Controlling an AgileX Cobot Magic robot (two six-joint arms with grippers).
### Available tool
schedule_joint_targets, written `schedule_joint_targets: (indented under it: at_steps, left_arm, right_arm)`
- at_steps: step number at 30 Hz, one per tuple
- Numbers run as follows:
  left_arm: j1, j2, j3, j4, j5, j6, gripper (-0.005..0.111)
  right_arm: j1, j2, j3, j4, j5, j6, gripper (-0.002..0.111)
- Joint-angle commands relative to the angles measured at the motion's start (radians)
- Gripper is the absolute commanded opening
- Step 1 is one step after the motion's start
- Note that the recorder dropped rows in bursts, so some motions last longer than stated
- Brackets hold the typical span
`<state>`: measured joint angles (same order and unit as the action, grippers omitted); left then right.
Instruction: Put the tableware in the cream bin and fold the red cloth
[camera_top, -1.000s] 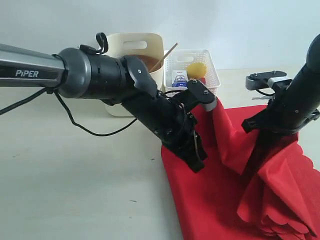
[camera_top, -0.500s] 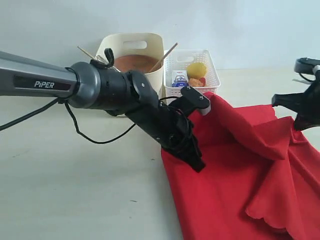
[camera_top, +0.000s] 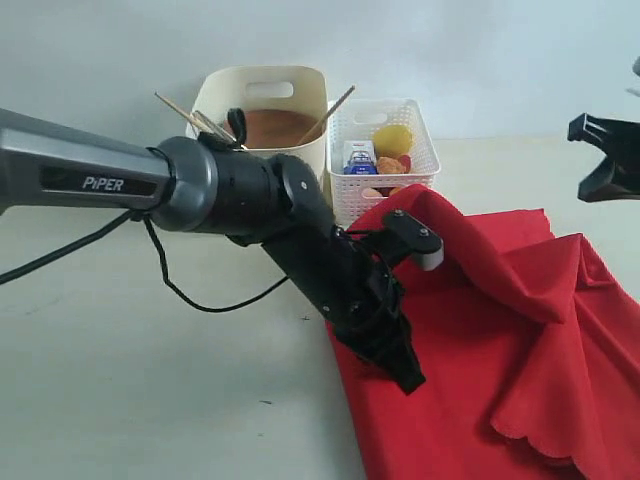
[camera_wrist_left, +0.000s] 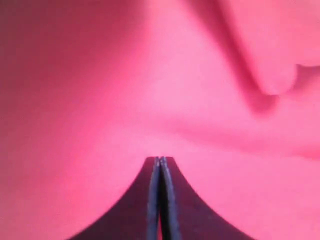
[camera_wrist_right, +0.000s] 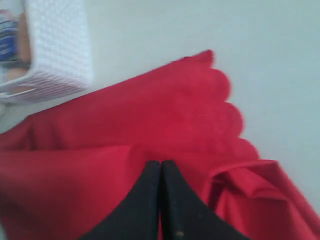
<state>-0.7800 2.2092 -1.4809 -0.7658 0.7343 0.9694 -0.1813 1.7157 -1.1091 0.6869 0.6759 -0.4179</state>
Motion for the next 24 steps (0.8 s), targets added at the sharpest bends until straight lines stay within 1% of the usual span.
schedule_joint_targets:
  at_steps: [1, 3, 5, 7, 10, 13, 17, 20, 24]
  left_arm:
    - [-0.048, 0.001, 0.000, 0.008, 0.019, -0.023, 0.000]
    - [-0.055, 0.001, 0.006, 0.028, 0.019, -0.057, 0.000]
    - [-0.055, 0.001, 0.017, 0.081, 0.019, -0.104, 0.000]
    - [-0.055, 0.001, 0.030, 0.115, 0.019, -0.144, 0.000]
    - [-0.056, 0.001, 0.058, 0.142, 0.029, -0.174, 0.000]
    - [-0.057, 0.001, 0.088, 0.152, 0.047, -0.174, 0.000]
    - [-0.057, 0.001, 0.120, 0.211, 0.101, -0.187, 0.000]
    - [-0.057, 0.001, 0.135, 0.221, 0.156, -0.192, 0.000]
    - [-0.057, -0.001, 0.160, 0.227, 0.225, -0.192, 0.000]
  right_arm:
    - [-0.005, -0.074, -0.007, 0.193, 0.211, -0.295, 0.000]
    - [0.000, -0.097, 0.001, 0.193, 0.242, -0.299, 0.000]
    - [0.017, -0.121, 0.027, 0.168, 0.242, -0.308, 0.000]
    - [0.053, -0.136, 0.063, 0.150, 0.227, -0.335, 0.000]
    - [0.133, -0.149, 0.100, 0.092, 0.202, -0.365, 0.000]
    - [0.220, -0.154, 0.117, -0.019, 0.188, -0.361, 0.000]
    - [0.327, -0.154, 0.144, -0.127, 0.168, -0.356, 0.000]
    - [0.392, -0.154, 0.165, -0.221, 0.134, -0.309, 0.000]
    - [0.442, -0.153, 0.191, -0.352, 0.085, -0.206, 0.000]
